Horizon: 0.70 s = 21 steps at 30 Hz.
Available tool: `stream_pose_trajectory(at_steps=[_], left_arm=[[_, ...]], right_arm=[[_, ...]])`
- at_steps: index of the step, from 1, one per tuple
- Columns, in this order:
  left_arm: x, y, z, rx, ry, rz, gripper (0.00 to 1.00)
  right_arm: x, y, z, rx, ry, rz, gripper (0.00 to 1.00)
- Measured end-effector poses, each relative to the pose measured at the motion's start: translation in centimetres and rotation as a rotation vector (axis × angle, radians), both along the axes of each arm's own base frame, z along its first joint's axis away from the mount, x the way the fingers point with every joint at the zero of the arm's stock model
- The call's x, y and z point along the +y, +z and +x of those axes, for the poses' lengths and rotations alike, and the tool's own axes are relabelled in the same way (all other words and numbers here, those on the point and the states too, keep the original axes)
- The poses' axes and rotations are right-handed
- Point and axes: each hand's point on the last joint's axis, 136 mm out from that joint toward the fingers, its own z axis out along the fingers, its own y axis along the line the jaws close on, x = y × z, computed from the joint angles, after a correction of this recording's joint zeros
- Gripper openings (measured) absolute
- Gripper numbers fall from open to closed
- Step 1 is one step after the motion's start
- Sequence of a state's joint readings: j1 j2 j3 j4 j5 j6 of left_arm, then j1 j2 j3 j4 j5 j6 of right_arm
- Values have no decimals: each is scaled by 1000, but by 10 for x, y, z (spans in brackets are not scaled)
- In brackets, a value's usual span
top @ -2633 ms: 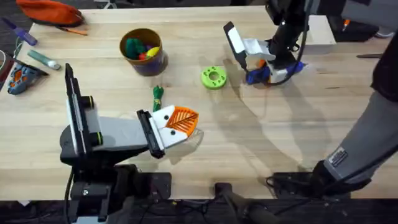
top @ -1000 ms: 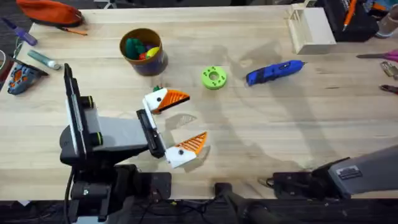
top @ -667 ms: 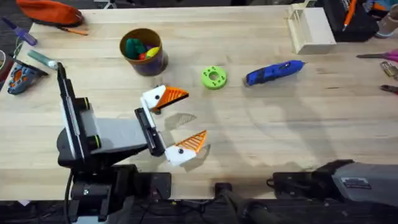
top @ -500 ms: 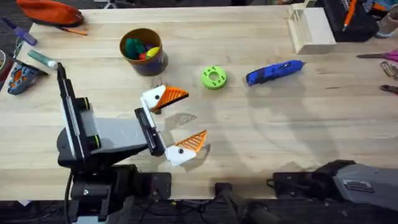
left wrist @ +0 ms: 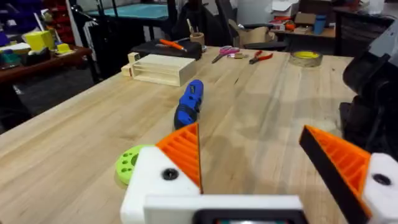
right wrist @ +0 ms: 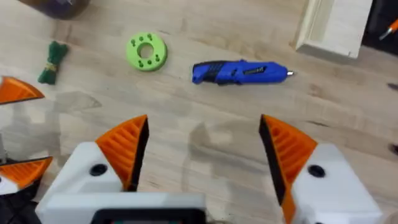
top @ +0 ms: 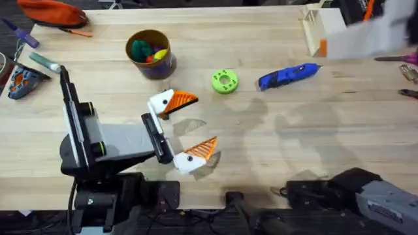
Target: Pick up the gripper from the table and insert it into the empty holder that is missing its gripper. Then pick up a screw, insert it into the mounting hole, and use the screwdriver to tighten it. Finally, clean up the table by picking up the vegetable and placing it into the bucket.
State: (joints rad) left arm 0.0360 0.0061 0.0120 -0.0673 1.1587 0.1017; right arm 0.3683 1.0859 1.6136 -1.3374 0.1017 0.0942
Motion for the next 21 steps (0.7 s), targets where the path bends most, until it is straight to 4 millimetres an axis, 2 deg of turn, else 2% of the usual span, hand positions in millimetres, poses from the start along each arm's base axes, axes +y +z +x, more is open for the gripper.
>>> stream_pose_trajectory(at_steps=[10, 13, 14, 21], left_arm=[[0, 0, 0, 1, 0, 0, 985], [0, 0, 0, 1, 0, 0, 985], [0, 0, 0, 1, 0, 0, 985], [0, 0, 0, 1, 0, 0, 985]], right_arm=[[-11, -75, -26, 76, -98, 44, 994], [-12, -91, -30, 112, -119, 45, 994], [-13, -105, -32, 154, -132, 34, 994], [-12, -120, -29, 212, -143, 13, 994]])
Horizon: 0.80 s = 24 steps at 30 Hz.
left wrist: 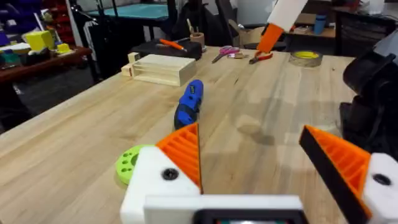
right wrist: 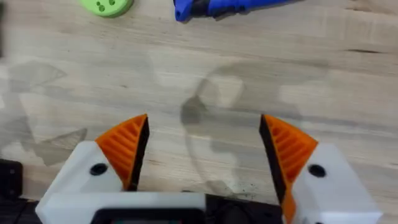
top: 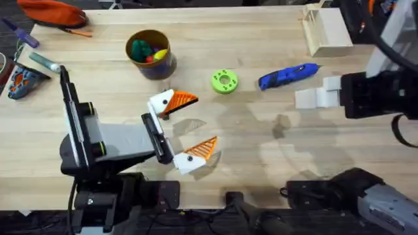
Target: Pick up the gripper from the table and insert it into the empty holder that is missing its gripper. Then pick up a screw, insert it into the mounting hole, and use the screwdriver to tighten it. Finally, clean up the table by picking up the vegetable and placing it into the bucket.
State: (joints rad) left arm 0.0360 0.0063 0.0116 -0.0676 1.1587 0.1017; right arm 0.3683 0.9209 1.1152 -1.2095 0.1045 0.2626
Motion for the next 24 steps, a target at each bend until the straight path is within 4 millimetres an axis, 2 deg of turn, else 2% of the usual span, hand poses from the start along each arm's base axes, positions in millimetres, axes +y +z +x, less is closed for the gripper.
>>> stream_pose_trajectory(at_steps=[9, 19, 24], left_arm=[[0, 0, 0, 33, 2, -16, 985], [3, 0, 6, 57, 41, -27, 985], [11, 18, 13, 92, 134, -33, 985]], right_arm=[[2, -17, 5, 91, 0, -35, 994], [2, -19, 4, 102, 0, -39, 994], [2, -19, 4, 103, 0, -39, 994]])
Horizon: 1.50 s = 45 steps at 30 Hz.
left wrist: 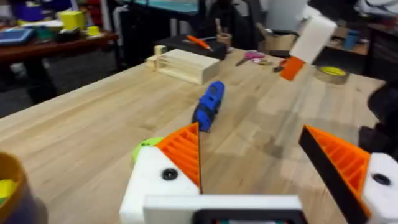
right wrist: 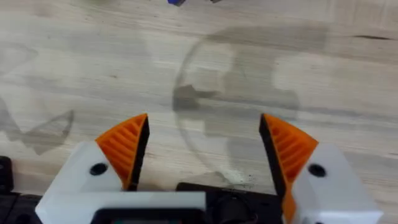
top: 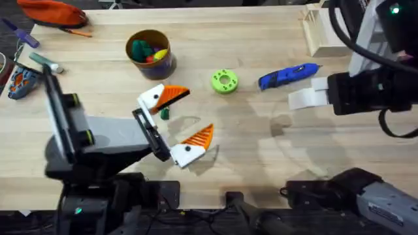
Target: Pick up the gripper from the table and insert it into the empty holder that is missing its gripper. Then pick up a screw, insert it into the mounting hole, and use the screwdriver to tighten it. Finally, clean up the table by picking up the vegetable and placing it into the bucket.
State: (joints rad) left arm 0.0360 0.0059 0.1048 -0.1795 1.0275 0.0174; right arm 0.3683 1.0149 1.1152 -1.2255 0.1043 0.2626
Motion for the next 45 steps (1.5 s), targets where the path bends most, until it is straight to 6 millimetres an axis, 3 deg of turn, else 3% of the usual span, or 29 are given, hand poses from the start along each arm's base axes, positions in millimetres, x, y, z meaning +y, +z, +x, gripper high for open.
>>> stream_pose_trajectory(at_steps=[9, 14, 23, 24, 28, 37, 40, 42, 43, 45], left_arm=[[18, 31, -3, 73, 171, 36, 985], [40, 67, -6, 105, 351, 76, 985], [66, 79, 13, 422, 502, 180, 985], [78, 75, 14, 614, 553, 256, 985], [82, 72, 27, 692, 568, 289, 985], [99, 37, 36, 900, 654, 353, 985], [112, 13, 48, 1028, 730, 404, 987], [115, -1, 54, 1094, 745, 437, 988], [115, -23, 65, 1178, 761, 503, 988], [111, -37, 73, 1212, 764, 549, 987]], right_arm=[[0, 0, 0, -1, 0, 0, 994], [0, 0, 0, 0, 0, 0, 994], [0, 0, 0, 0, 0, 0, 994], [0, 0, 0, 0, 0, 0, 994], [0, 0, 0, 0, 0, 0, 994], [0, 0, 0, 0, 0, 0, 994], [0, 0, 0, 0, 0, 0, 993], [0, 0, 0, -1, 0, 0, 992], [0, 0, 0, 0, 0, 0, 992], [0, 0, 0, 0, 0, 0, 994]])
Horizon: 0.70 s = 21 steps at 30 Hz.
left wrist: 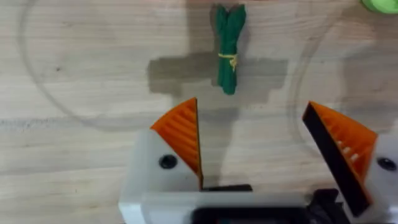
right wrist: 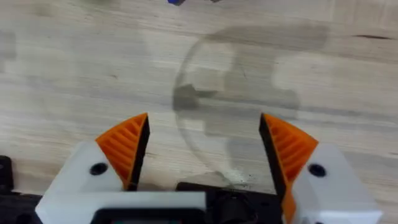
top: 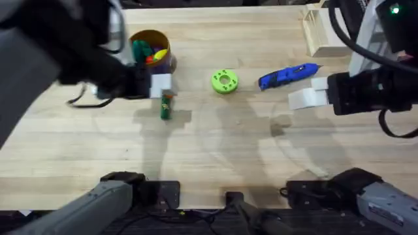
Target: Pick up the gripper from the table and insert it into the empty holder that is missing its gripper. Then pick up a screw, insert it into the mounting hole, and use the screwdriver to tighten it. Finally, clean up the table by picking up the vegetable and placing it into the bucket.
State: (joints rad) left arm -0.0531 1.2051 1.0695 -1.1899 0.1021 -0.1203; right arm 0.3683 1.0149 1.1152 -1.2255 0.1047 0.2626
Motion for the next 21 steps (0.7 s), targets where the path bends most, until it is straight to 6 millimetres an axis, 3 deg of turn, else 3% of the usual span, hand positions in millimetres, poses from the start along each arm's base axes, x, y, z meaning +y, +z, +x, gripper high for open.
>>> stream_pose_trajectory(at_steps=[2, 3, 17, 21], left_arm=[[-5, -10, 9, 20, -8, 16, 987], [-13, -36, 27, 70, -13, 38, 987], [-6, -109, 44, 218, 2, 118, 985], [-6, -119, 34, 241, -1, 117, 986]], right_arm=[[0, 0, 0, 0, 0, 0, 994], [0, 0, 0, -1, 0, 0, 994], [0, 0, 0, 0, 0, 0, 994], [0, 0, 0, -1, 0, 1, 994]])
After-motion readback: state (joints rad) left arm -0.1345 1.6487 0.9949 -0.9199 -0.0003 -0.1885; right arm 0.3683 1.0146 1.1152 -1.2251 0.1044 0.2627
